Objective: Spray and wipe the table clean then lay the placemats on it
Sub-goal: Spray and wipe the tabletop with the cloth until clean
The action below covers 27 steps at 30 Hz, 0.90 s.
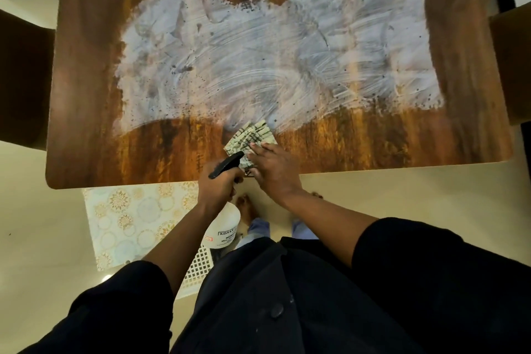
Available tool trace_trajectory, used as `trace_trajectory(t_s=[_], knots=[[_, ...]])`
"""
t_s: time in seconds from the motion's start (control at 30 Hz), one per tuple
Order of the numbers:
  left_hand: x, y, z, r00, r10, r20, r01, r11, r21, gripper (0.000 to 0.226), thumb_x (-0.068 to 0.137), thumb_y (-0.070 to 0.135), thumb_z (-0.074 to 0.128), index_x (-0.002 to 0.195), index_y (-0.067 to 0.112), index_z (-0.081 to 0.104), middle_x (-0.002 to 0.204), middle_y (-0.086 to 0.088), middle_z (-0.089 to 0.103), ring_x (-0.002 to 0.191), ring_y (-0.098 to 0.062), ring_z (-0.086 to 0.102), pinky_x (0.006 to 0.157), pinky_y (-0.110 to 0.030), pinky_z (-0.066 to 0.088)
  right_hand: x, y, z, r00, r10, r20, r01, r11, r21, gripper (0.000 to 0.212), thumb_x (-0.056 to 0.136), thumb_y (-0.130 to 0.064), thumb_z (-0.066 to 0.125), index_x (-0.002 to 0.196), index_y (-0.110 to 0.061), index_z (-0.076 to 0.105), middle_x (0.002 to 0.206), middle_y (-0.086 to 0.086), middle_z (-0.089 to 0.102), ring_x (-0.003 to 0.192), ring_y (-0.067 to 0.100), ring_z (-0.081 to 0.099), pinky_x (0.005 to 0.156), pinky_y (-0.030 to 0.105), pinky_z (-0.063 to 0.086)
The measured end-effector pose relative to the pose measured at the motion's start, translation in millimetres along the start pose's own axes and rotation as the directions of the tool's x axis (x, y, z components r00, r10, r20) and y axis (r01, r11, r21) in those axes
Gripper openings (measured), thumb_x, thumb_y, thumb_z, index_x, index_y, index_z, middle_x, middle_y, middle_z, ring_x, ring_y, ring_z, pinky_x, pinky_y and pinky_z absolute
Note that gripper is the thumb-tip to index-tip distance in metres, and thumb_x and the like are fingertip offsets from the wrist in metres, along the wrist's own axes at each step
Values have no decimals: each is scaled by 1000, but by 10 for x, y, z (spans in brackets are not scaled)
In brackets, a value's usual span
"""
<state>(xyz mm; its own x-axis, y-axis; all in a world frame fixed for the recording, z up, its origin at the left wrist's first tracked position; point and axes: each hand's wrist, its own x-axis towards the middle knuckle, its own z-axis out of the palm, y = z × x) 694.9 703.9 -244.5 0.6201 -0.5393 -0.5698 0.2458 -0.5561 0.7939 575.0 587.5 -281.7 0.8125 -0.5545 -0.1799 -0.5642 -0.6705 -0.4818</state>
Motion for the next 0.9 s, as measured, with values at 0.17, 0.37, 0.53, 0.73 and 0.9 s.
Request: trace_trajectory(t_s=[0.17,0.37,0.53,0.73,0.9], knots=[[48,100,451,1000,-6,27,6,1000,21,30,75,20,72,81,-10,71,68,-34,61,37,-25,46,41,-28,37,-328,856,-329,984,143,-107,-141,990,29,43,90,-22,72,132,-17,68,146,1,58,137,25,50,114,39,41],[20,243,965,999,7,47,-8,1000,30,20,86,3,70,74,-12,68,62,-24,59,35,-22,46,41,-26,38,-641,1865,-705,943,262,-207,-271,962,-19,41,86,-15,74,126,-10,71,141,7,62,130,31,54,112,40,44],[-27,301,1238,999,11,42,-13,999,40,19,89,-1,68,79,-16,64,65,-29,58,39,-26,45,40,-27,38,-591,1743,-664,956,235,-177,-251,965,-72,43,83,-14,75,126,-8,68,138,12,64,123,39,54,98,47,50],[-119,361,1531,1000,22,22,-23,997,68,26,77,15,67,80,-10,73,68,-25,67,37,-25,49,41,-27,39,-519,1333,-394,999,-34,-20,31,993,-113,47,81,-5,74,127,-11,65,147,12,55,132,37,49,101,49,44],[-141,388,1780,999,12,29,-16,992,123,29,79,16,69,90,-10,71,71,-25,67,38,-21,51,40,-27,40,-610,1581,-590,1000,-19,-25,18,999,-29,43,90,-16,67,133,-21,63,153,1,51,141,28,43,105,48,40]])
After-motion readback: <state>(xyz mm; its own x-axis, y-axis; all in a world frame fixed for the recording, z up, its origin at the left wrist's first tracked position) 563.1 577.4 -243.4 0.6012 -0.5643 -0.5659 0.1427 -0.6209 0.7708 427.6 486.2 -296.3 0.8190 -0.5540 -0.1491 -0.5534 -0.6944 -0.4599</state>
